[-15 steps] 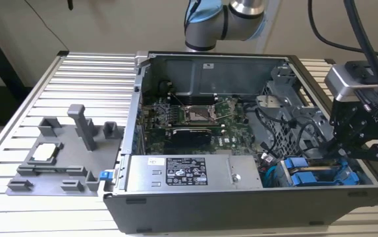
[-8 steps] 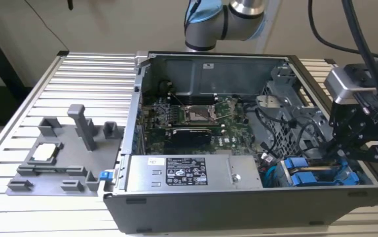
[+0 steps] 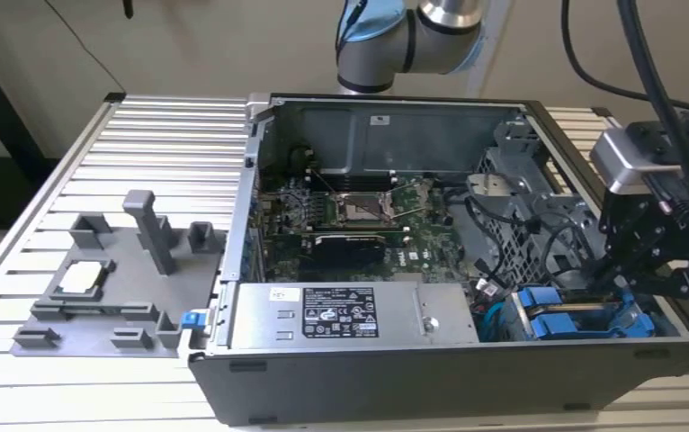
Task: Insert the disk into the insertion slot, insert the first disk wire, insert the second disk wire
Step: 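Insert the first disk wire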
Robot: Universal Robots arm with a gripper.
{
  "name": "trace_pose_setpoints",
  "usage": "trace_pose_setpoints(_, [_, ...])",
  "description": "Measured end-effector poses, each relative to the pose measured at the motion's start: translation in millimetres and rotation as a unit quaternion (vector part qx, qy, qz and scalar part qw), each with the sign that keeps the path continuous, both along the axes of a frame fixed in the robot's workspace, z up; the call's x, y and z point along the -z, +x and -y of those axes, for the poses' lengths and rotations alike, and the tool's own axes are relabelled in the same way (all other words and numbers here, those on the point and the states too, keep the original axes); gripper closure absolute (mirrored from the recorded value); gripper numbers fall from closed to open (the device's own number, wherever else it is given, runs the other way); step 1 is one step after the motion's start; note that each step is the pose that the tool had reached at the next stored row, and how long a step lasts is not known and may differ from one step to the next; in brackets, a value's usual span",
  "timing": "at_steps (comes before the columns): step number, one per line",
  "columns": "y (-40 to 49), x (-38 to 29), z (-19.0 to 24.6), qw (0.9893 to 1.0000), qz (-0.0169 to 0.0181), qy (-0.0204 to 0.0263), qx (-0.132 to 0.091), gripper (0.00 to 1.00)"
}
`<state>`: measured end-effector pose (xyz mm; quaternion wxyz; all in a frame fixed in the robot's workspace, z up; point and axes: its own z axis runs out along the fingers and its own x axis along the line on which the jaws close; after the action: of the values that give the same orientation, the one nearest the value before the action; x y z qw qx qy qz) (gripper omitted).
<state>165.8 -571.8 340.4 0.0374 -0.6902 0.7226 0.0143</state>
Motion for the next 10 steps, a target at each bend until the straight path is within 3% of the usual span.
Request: trace_pose_setpoints(10, [0.3,2.0,0.0,1.0000,-0.0002,-0.0001,0.000,0.81])
